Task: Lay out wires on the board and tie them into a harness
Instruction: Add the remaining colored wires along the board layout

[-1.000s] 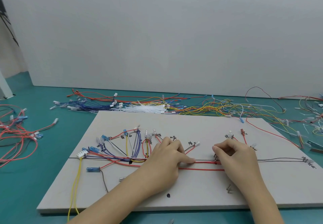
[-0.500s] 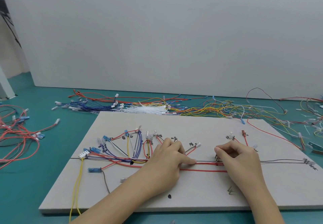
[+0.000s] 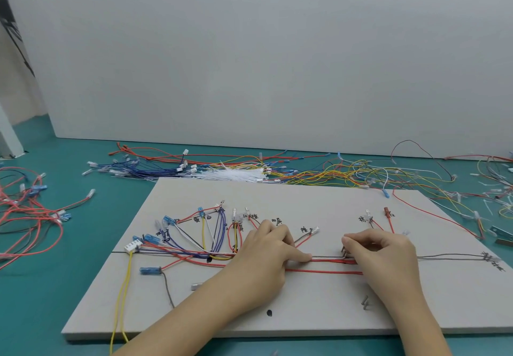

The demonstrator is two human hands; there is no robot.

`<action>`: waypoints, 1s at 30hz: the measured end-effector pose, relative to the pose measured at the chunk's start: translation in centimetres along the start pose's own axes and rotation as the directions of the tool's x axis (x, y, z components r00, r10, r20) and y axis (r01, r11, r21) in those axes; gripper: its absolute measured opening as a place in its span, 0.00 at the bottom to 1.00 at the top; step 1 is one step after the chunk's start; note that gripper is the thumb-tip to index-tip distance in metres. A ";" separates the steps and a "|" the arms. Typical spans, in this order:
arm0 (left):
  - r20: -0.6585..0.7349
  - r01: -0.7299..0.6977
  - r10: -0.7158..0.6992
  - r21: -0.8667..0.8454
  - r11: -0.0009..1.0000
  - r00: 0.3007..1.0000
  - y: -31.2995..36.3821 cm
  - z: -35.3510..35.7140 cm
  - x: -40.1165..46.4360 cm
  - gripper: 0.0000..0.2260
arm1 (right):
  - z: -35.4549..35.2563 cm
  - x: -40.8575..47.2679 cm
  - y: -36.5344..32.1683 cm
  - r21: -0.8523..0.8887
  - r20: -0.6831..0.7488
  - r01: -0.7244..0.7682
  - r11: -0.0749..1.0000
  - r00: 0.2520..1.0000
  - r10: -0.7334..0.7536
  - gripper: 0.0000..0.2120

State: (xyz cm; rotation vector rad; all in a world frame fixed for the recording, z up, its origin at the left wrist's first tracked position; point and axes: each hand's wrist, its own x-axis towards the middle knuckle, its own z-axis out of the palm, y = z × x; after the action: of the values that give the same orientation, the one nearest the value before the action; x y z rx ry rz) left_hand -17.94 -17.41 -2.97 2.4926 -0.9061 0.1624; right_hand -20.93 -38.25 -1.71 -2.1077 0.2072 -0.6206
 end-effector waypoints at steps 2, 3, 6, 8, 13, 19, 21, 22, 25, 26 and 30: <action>0.000 -0.003 0.003 -0.001 1.000 1.000 0.0 0.0 0.0 0.23 | 0.0 0.0 0.1 0.019 -0.009 -0.008 1.000 1.000 0.008 0.13; -0.002 -0.006 0.006 -0.001 1.000 1.000 0.1 0.0 0.0 0.23 | 0.0 0.0 0.2 0.027 -0.014 -0.009 1.000 1.000 0.010 0.14; -0.009 -0.009 0.009 -0.002 1.000 1.000 0.0 0.1 0.0 0.23 | -0.1 0.1 0.5 0.073 -0.031 -0.039 0.997 0.999 0.042 0.12; -0.011 -0.010 0.010 -0.003 1.000 1.000 0.0 0.1 0.0 0.23 | -0.2 0.2 0.6 0.123 -0.032 -0.081 0.989 0.996 0.086 0.12; -0.001 -0.010 0.010 0.001 1.000 1.000 -0.1 0.2 0.0 0.23 | -0.3 0.1 0.3 0.105 0.008 -0.060 0.993 0.998 0.060 0.12; 0.008 -0.001 0.001 -0.008 1.000 1.000 -0.1 0.1 0.0 0.23 | -0.4 -0.3 -0.1 0.094 -0.001 0.028 0.995 1.000 -0.028 0.12; 0.008 0.005 -0.005 -0.012 1.000 1.000 -0.1 0.0 0.1 0.23 | -0.3 -0.5 -0.3 0.074 -0.003 0.072 0.995 0.997 -0.072 0.11; 0.009 0.008 -0.008 -0.014 1.000 1.000 0.0 0.0 0.1 0.23 | -0.2 -0.5 -0.4 0.051 -0.002 0.088 0.995 0.996 -0.088 0.10; 0.014 0.018 -0.017 -0.027 0.999 1.000 0.0 0.0 0.1 0.22 | -0.1 -0.3 -0.5 -0.003 0.011 0.101 0.995 0.995 -0.101 0.09; 0.018 0.021 -0.020 -0.030 0.999 1.000 0.1 0.0 0.1 0.23 | 0.0 -0.3 -0.5 -0.016 0.015 0.103 0.995 0.995 -0.103 0.08; 0.024 0.022 -0.021 -0.024 0.999 0.999 0.1 -0.2 0.1 0.23 | 0.3 0.2 -0.6 -0.072 0.072 0.098 0.993 0.993 -0.093 0.10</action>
State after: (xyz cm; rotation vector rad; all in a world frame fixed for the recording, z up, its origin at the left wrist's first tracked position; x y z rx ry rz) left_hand -17.95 -17.47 -2.73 2.4862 -0.8851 0.1147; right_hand -20.62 -37.76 -1.27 -2.2180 0.0931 -0.6040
